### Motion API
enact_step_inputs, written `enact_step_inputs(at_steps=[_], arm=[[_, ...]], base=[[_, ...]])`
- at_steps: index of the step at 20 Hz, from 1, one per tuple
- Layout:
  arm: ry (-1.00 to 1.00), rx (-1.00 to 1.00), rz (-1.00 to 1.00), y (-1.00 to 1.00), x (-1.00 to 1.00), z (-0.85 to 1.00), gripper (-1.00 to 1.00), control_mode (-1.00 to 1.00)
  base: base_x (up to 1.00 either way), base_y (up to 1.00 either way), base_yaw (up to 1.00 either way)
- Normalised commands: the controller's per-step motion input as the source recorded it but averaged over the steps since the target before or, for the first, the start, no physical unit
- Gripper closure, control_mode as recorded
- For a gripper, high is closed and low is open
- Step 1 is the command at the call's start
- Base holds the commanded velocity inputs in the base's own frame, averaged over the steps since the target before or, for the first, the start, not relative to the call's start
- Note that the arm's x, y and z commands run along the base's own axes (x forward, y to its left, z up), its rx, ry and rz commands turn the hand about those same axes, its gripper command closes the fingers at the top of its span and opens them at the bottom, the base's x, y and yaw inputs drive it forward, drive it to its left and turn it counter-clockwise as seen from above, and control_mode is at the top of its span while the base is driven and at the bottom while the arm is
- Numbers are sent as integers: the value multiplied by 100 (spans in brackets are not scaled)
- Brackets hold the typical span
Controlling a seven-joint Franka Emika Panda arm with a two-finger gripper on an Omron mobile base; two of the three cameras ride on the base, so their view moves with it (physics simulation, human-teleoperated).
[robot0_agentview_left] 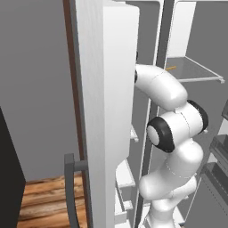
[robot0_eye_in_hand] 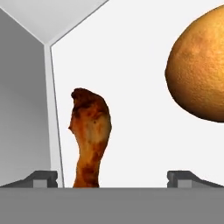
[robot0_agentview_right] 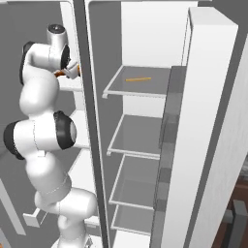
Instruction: Pick up the frozen chicken drumstick from the freezer, place it on any shelf in the fridge, and close the fridge and freezer doors when done.
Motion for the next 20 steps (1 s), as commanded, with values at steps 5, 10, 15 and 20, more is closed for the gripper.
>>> enact_step_inputs(at_steps=[5,10,15,20], arm=[[4,0,0,5,33,-11,-100,-100],[6,0,0,8,36,-15,-100,-100],[7,0,0,13,34,-19,-100,-100],[9,0,0,16,22,-29,-100,-100]], base=[[0,0,0],[0,0,0],[0,0,0],[0,0,0]])
